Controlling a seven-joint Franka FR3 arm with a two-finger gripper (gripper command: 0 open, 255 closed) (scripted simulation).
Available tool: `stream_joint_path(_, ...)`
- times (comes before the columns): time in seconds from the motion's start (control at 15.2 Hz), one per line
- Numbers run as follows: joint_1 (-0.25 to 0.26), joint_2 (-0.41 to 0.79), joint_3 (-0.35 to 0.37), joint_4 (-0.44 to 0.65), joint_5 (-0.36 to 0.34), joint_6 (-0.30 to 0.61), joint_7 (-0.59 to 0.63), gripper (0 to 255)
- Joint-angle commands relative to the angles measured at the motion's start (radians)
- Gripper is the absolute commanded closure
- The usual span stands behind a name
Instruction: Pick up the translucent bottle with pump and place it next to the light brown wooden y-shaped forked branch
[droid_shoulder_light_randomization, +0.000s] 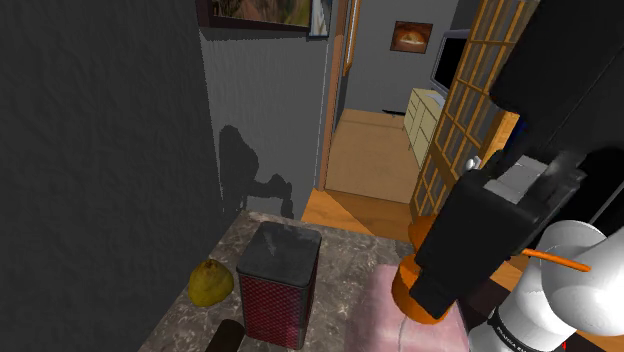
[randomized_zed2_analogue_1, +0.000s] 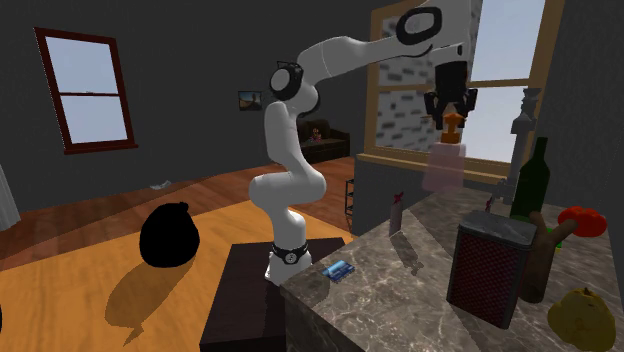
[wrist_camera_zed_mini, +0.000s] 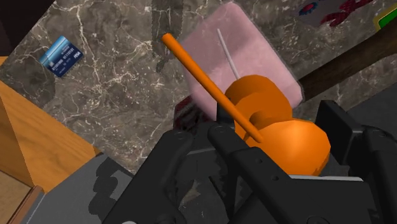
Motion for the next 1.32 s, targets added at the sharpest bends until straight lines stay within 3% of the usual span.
stream_joint_path(0.0, -0.014, 0.029, 0.069, 0.023, -0.006, 0.02, 0.056, 255)
stream_joint_path(0.26, -0.064, 0.099, 0.234, 0.074, -0.035, 0.06, 0.172, 255)
stream_joint_path(0.46, -0.142, 0.173, 0.41, 0.127, -0.085, 0.089, 0.272, 255)
stream_joint_path(0.59, -0.25, 0.229, 0.588, 0.17, -0.133, 0.106, 0.343, 255)
stream_joint_path(0.73, -0.445, 0.235, 0.818, 0.222, -0.139, 0.111, 0.384, 255)
stream_joint_path(0.79, -0.545, 0.199, 0.908, 0.256, -0.105, 0.107, 0.382, 255)
stream_joint_path(1.25, -0.437, 0.205, 0.829, 0.124, -0.109, 0.211, 0.386, 255)
